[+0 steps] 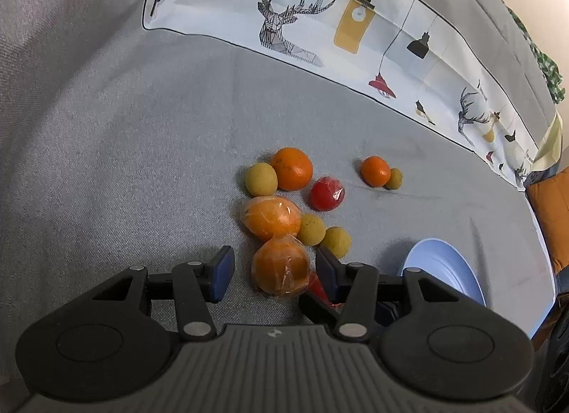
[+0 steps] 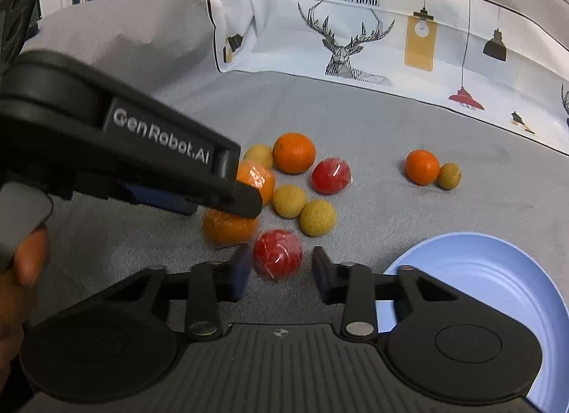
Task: Organize fruits
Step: 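Grasp a wrapped orange with the left gripper while the right grasps a wrapped red fruit, then carry the wrapped orange and red fruit in both grippers over the blue plate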
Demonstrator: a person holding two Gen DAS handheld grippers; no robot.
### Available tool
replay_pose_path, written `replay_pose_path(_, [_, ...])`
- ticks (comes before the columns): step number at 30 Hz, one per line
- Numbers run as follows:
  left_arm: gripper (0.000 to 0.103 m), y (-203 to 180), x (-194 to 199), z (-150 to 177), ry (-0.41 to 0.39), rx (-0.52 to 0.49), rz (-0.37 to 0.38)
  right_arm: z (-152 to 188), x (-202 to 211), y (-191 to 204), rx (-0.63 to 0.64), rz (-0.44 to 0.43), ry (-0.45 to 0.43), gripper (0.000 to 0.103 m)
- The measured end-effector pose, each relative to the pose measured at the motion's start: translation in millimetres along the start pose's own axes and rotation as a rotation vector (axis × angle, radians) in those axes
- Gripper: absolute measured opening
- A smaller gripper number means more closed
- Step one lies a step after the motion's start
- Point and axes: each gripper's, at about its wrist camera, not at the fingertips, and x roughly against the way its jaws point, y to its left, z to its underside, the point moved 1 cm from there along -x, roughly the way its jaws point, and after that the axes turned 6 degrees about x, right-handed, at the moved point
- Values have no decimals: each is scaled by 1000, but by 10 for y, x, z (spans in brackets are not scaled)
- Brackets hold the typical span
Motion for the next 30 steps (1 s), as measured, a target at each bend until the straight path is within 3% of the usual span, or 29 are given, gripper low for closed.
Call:
replay_pose_path(4, [54,-32,-40,4,12,-19,-15,15,20,3,-9,-3,-5,31])
replay_pose_path(10, [41,-104,-77,38,19,-66,-36,6,60,11,-18,-5,-13,31])
replay_pose_path(16, [40,-164,-35,83,3,-111,-54,3,122,-29,-44,6,-19,31])
replay_pose_path(30, [41,-227,551,205,-209,-108,-25,-108,799,-263,-138,-25,-101,31])
